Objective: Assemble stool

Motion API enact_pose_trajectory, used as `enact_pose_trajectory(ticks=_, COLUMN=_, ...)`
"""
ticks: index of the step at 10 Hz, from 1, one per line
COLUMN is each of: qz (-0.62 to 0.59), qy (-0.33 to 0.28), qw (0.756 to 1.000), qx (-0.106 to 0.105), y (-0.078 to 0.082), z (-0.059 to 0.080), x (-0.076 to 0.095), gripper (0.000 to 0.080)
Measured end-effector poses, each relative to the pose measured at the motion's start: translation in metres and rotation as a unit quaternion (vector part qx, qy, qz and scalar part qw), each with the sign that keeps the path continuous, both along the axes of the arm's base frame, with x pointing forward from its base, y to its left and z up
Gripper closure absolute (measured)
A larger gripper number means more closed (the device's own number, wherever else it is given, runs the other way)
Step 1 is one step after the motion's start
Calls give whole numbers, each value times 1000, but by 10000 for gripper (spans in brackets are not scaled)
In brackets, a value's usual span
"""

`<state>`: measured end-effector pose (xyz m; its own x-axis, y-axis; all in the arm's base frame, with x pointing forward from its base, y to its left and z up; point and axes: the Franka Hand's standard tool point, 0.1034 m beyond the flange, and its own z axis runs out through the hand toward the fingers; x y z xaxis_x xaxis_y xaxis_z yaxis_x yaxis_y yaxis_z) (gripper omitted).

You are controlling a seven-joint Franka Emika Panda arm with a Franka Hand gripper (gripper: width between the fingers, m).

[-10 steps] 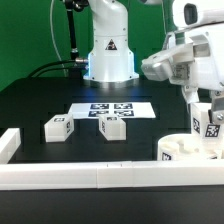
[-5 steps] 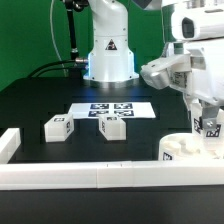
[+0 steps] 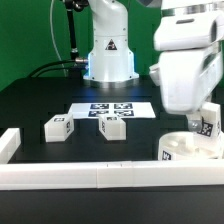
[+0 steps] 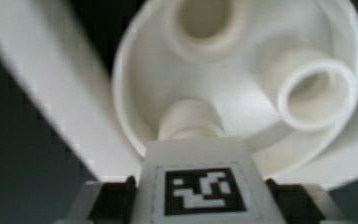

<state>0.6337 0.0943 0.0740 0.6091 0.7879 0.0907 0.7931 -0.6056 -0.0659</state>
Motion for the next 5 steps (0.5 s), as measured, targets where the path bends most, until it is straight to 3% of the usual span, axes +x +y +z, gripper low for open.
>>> enact_pose_trajectory(ticks=2, qz=-112, qy=46, qw=993, qx=16, y=7, z=5, x=5, gripper=457)
enact_pose_trajectory(ticks=5, qz=-193, qy=54, qw=980, qx=17, y=10, z=5, x=5, gripper=457)
